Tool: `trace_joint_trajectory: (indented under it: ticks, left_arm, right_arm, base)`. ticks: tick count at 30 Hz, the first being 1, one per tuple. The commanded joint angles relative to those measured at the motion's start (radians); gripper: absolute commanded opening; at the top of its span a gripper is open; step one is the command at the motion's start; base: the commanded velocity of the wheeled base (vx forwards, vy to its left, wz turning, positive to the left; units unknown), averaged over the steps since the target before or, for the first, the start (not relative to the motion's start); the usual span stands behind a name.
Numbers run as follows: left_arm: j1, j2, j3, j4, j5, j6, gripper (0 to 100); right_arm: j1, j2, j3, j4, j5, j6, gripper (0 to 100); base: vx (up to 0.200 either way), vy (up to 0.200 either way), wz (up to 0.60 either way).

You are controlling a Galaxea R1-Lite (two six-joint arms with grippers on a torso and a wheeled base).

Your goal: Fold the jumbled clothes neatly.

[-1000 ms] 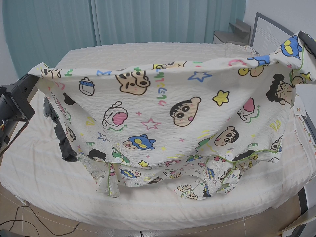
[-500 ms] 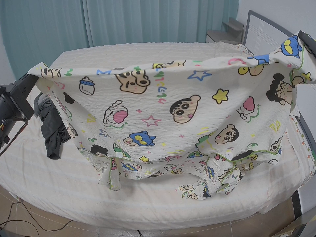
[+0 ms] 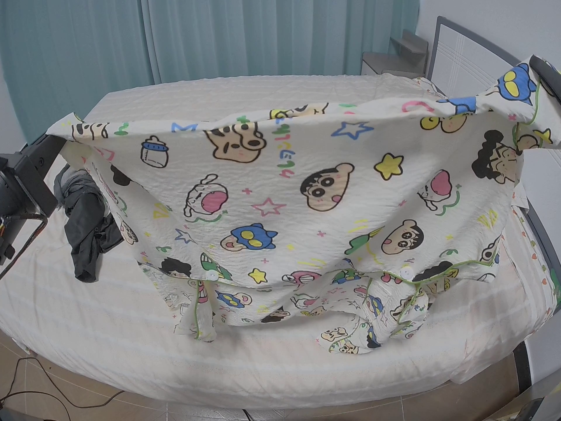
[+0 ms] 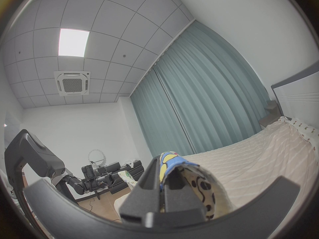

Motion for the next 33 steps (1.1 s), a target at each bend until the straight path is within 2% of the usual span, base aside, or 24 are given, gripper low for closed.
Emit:
trace_joint_trajectory:
  ticks: [1,9,26,33]
  left_arm:
    - [0.0,-0.019,0.002,0.0,0.0,0.0,0]
    - [0.0,-0.051,0.005,-0.002,0.0,0.0,0]
    - [0.0,-0.101,0.011,0.0,-0.002,0.0,0]
    - [0.0,-0.098,0.094,0.001,0.0,-0.002,0]
  right_arm:
    - [0.0,-0.01,-0.001,0.0,0.0,0.0,0]
    - [-0.001,-0.019,-0.001,0.001,0.0,0.0,0]
    - [0.0,-0.057,-0.009,0.015,0.002,-0.001,0]
    - [-0.01,-0.059,0.046,0.081,0.006,0.002,0]
  base:
    - [-0.2,0.0,0.0]
    - [-0.2,0.0,0.0]
    - [0.0,0.0,0.0]
    - [0.0,0.0,0.0]
